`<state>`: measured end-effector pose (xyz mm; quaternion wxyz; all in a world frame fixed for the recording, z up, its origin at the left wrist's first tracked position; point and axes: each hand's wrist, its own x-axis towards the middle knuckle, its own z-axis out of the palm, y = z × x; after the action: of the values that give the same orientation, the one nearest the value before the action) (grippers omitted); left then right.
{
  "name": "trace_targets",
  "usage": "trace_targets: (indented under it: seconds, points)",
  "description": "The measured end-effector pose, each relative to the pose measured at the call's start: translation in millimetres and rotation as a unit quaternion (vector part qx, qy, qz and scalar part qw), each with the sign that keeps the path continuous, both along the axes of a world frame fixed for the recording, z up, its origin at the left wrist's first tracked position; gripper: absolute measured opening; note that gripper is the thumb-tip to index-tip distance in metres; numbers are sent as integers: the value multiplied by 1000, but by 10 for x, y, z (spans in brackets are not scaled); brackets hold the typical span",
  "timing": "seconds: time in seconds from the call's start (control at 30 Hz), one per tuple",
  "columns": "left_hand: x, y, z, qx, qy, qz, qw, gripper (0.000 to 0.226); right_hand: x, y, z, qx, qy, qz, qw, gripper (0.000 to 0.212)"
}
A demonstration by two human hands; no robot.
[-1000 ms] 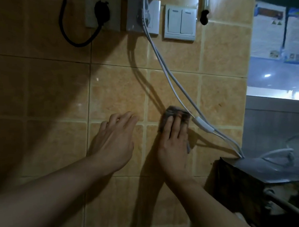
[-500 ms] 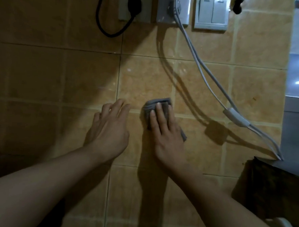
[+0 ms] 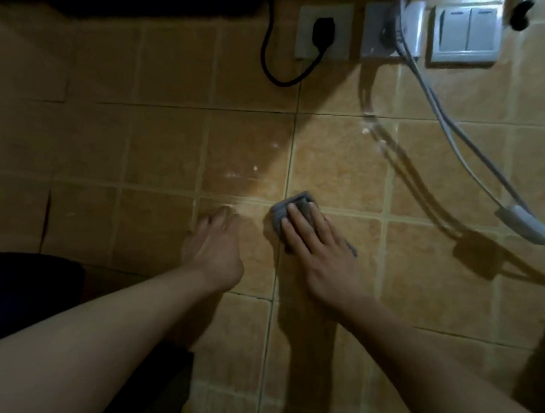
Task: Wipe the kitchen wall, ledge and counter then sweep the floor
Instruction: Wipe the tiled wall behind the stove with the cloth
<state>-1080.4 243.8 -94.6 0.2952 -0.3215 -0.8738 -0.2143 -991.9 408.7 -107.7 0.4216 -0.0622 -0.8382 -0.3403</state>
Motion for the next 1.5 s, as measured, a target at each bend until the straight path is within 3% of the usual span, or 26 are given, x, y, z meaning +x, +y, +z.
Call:
trace_targets:
  seconds: [0.03, 0.23, 0.4, 0.47, 0.63, 0.7, 0.87, 1.0, 1.07, 1.2, 1.3, 1.5]
  points:
    - [-18, -23, 5, 2, 3, -1, 1000, 73, 18, -35, 90, 16, 0, -2, 1000, 59]
    - [-42, -173, 111, 25, -32, 5, 999, 65, -118, -249, 707, -114, 65, -16, 991, 60]
    - [36, -239, -19, 58, -69, 26, 996, 52, -295, -437, 98, -6, -105, 13, 994, 63]
    - [75, -281, -102, 55, -84, 42, 994, 48, -320, -444, 110, -2, -123, 26, 992, 62]
    - [46, -413, -140, 68, -109, 35, 991, 57, -491, -602, 669, -63, -25, 18, 998, 61]
    - [29, -461, -135, 79, -131, 35, 988, 57, -576, -653, 699, -64, -29, 35, 997, 62]
    - [-2, -492, -271, 85, -172, 66, 979, 44, -720, -696, -130, 8, -144, 82, 986, 57]
    - [8, -511, -395, 44, -186, 93, 977, 52, -622, -650, -635, 40, -242, 81, 966, 57]
    - [12, -516, -383, 27, -190, 89, 977, 52, -550, -618, -524, 47, -234, 65, 969, 54]
    - [45, -459, -347, 21, -172, 70, 982, 51, -329, -423, 113, -46, -62, 11, 997, 57]
    - [80, -374, -398, 9, -160, 70, 985, 56, -228, -270, 105, -63, -16, 8, 998, 58]
    - [252, -190, -587, -4, -135, 42, 990, 66, -75, -28, -973, 31, -177, 33, 983, 65]
